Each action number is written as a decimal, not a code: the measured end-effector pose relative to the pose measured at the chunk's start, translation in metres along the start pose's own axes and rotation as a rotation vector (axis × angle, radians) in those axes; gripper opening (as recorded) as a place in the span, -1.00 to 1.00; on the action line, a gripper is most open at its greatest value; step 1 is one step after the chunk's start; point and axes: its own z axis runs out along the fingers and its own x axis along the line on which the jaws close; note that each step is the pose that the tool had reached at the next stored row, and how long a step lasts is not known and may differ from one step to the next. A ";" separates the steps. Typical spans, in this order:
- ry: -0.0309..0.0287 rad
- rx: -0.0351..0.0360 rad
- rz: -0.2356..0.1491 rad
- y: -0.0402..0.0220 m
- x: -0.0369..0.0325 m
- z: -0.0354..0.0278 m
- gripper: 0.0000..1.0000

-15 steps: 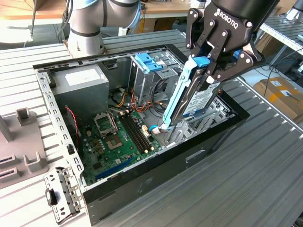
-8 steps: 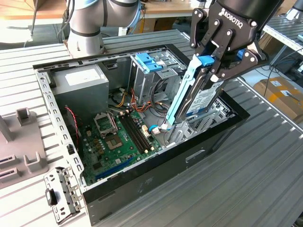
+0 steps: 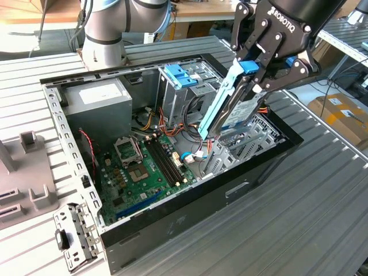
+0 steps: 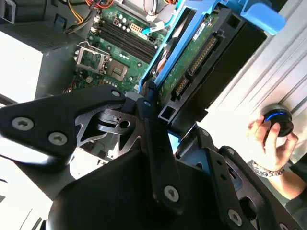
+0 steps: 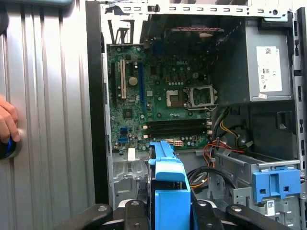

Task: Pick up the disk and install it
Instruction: 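Pick up the disk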

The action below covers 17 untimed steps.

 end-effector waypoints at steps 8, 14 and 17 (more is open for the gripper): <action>0.0031 -0.0098 -0.088 -0.0053 -0.0003 0.0002 -0.27; 0.0053 -0.0097 -0.088 -0.0100 -0.0003 0.0005 -0.27; 0.0056 -0.0097 -0.088 -0.0123 0.0006 0.0010 -0.27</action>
